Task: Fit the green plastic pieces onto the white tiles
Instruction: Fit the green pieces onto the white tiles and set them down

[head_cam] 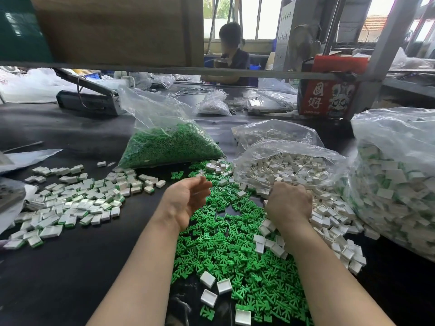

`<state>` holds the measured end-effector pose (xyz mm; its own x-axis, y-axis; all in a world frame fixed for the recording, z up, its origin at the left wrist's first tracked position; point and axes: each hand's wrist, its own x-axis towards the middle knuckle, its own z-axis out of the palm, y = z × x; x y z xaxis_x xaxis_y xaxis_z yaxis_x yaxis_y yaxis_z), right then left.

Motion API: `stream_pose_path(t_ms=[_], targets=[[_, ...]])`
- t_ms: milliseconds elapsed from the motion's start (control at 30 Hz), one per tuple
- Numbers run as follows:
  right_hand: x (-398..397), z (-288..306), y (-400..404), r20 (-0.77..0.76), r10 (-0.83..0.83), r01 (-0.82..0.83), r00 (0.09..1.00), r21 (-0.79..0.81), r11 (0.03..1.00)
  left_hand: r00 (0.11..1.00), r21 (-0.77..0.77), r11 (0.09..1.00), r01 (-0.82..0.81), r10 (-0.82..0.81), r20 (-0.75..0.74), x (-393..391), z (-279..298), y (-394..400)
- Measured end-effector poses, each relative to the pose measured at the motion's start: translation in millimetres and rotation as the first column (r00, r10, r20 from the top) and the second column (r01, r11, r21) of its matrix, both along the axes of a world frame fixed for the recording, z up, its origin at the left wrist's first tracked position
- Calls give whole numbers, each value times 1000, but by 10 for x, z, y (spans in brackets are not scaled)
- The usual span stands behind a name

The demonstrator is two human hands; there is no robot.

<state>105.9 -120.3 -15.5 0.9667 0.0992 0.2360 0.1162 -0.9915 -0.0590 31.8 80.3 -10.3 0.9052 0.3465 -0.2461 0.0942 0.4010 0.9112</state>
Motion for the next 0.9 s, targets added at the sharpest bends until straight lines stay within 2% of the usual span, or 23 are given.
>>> stream_pose_path(t_ms=[67, 100, 167, 200, 267, 333, 500, 600, 633, 700, 767, 833, 900], targets=[[4, 23, -9, 20, 113, -115, 993, 220, 969, 998, 121, 990, 67, -65, -23, 24, -29, -93], [3, 44, -3, 3, 194, -179, 981, 409, 895, 996, 160, 983, 93, -89, -32, 38, -40, -136], [-31, 113, 36, -27, 373, -222, 928, 762, 609, 991, 186, 974, 134, -129, -35, 63, -56, -217], [-63, 156, 60, -21, 441, -209, 897, 860, 466, 989, 181, 972, 148, -146, -28, 75, -63, -254], [-123, 211, 99, 21, 527, -198, 850, 939, 282, 986, 161, 973, 164, -165, -7, 91, -61, -322], [-166, 228, 136, 85, 568, -242, 818, 948, 206, 986, 114, 980, 160, -164, 23, 96, -37, -369], [-193, 178, 213, 229, 573, -411, 787, 887, 211, 986, 38, 991, 129, -133, 101, 81, 0, -398], [-183, 165, 241, 234, 607, -460, 760, 853, 247, 986, 120, 993, 13, -32, 162, 76, -25, -391], [-168, 148, 242, 220, 593, -471, 775, 826, 309, 982, 207, 977, -43, 4, 188, 79, -33, -386], [-121, 95, 224, 143, 555, -474, 820, 715, 515, 967, 384, 909, -163, 70, 246, 85, -42, -376], [-108, 39, 208, -37, 589, -461, 807, 584, 668, 948, 482, 843, -240, 96, 305, 86, -30, -388], [-132, -14, 222, -197, 642, -486, 741, 502, 715, 935, 528, 805, -272, 91, 344, 78, -13, -409], [-139, -35, 255, -220, 645, -533, 732, 404, 743, 929, 531, 802, -272, 76, 362, 70, -5, -425]])
